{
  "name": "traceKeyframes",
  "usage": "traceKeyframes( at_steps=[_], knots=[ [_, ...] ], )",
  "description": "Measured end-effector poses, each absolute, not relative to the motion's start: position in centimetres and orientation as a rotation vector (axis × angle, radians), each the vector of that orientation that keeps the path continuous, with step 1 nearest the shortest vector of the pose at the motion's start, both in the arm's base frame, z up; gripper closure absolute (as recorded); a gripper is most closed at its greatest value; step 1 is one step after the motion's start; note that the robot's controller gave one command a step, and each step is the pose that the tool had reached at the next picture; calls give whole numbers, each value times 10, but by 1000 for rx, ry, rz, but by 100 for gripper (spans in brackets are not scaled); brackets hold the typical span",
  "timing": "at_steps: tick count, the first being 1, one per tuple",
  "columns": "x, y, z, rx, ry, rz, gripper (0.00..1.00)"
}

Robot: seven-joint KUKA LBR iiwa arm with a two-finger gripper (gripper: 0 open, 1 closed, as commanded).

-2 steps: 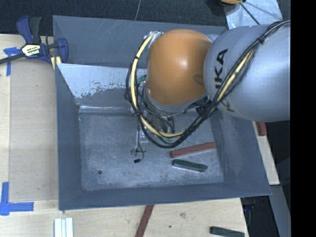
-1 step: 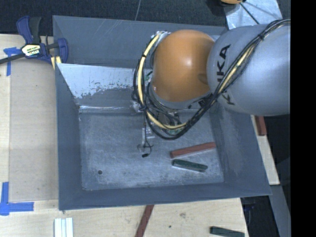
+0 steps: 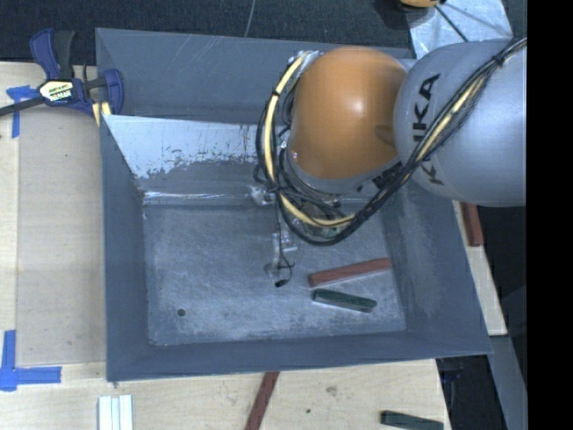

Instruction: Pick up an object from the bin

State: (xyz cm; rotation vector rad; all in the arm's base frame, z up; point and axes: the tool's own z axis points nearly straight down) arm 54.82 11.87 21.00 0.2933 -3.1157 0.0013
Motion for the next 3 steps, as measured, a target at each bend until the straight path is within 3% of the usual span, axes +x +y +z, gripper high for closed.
traceKeyframes(
  at_steps=[1, 2, 3],
  knots=[
    [568, 96, 192, 533, -3113, 1, 0],
    [553, 56, 152, 781, -3045, 0, 0],
    [585, 41, 106, 896, -3021, 3, 0]
  ],
)
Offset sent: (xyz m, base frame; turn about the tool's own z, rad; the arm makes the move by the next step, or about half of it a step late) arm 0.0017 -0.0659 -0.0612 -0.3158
